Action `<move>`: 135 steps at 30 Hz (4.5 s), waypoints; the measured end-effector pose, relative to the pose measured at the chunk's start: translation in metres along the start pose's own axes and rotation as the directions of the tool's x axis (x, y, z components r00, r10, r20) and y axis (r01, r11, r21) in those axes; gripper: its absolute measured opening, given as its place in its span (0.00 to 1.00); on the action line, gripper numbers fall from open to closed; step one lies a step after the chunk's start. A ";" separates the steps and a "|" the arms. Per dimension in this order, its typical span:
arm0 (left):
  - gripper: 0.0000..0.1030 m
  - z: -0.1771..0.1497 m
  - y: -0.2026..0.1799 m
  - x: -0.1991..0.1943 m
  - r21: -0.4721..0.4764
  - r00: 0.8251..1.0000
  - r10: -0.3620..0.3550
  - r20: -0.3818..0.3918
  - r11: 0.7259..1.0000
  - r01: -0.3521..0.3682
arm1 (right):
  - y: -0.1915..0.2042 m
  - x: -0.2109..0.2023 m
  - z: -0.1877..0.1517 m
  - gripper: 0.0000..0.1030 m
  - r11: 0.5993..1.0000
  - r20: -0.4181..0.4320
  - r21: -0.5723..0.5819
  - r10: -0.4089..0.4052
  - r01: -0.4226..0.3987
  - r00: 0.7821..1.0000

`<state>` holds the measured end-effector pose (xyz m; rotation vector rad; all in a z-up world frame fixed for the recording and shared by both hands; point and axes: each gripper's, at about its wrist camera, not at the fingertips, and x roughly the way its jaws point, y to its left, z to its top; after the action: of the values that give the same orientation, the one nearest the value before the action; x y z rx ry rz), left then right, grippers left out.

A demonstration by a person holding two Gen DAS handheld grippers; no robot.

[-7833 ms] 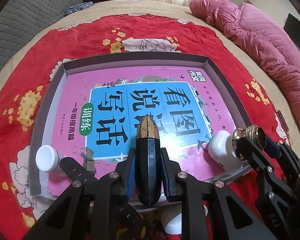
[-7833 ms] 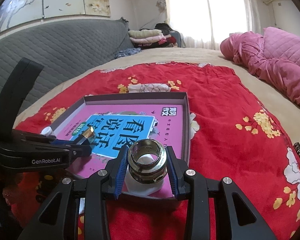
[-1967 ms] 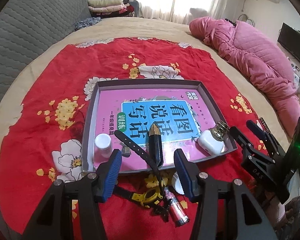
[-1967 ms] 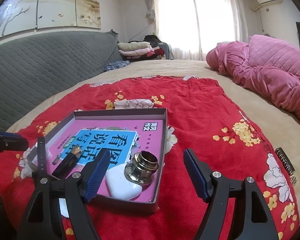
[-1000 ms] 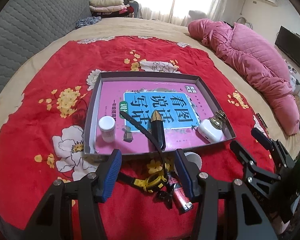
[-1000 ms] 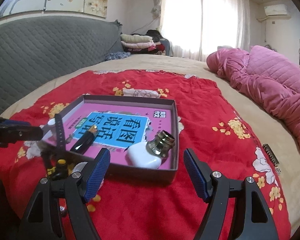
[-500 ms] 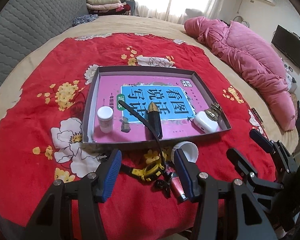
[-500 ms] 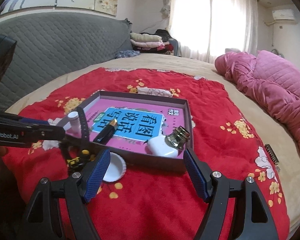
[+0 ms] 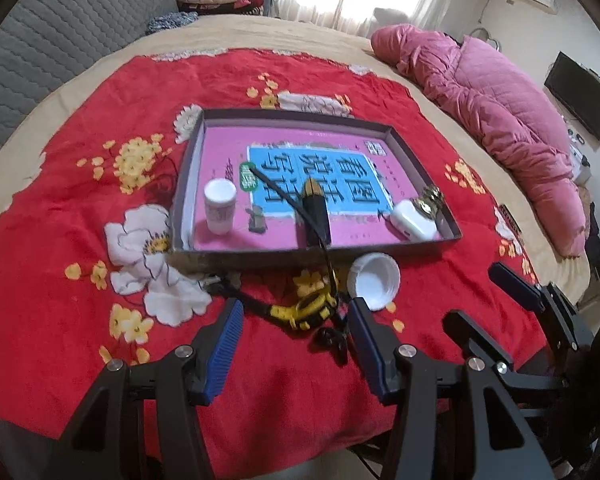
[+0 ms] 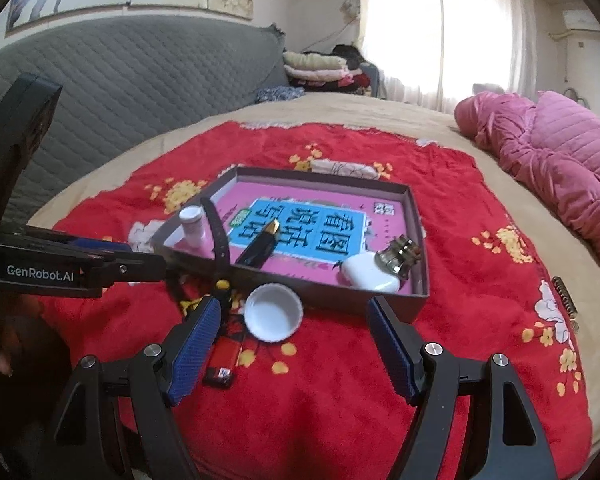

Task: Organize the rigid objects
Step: 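Withdraw both tools from the tray back toward the remaining objects, then move the right tool toward the red lighter beside the white cap, then close the right tool on the red lighter and lift it, then carry the red lighter with the right tool over the tray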

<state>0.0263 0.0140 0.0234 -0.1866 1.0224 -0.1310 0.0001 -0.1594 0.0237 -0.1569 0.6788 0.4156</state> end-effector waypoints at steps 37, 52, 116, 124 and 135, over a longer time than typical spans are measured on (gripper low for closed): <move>0.44 -0.017 -0.015 0.067 0.009 0.982 -0.078 -0.170 0.997 0.081 | 0.021 0.046 -0.025 0.75 0.995 -0.211 -0.080 0.048 -0.066 0.976; 0.32 -0.016 0.006 0.075 -0.043 0.979 -0.135 -0.153 0.991 0.130 | 0.024 0.061 -0.025 0.75 0.996 -0.229 -0.050 0.055 -0.068 0.972; 0.25 -0.020 0.004 0.069 0.082 0.982 -0.108 -0.158 0.989 0.122 | -0.011 0.061 -0.031 0.22 0.989 -0.260 0.021 0.146 -0.145 0.955; 0.25 -0.022 -0.002 0.057 0.097 0.984 -0.111 -0.143 0.987 0.125 | -0.006 0.049 -0.027 0.22 0.983 -0.215 0.011 0.182 -0.184 0.960; 0.25 -0.018 -0.005 0.038 0.097 0.991 -0.106 -0.085 0.989 0.115 | -0.006 0.036 -0.018 0.22 0.973 -0.145 0.026 0.230 -0.229 0.962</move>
<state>0.0307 -0.0002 -0.0164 -0.1461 1.0822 -0.2929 0.0172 -0.1582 -0.0130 -0.1010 0.8488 0.6285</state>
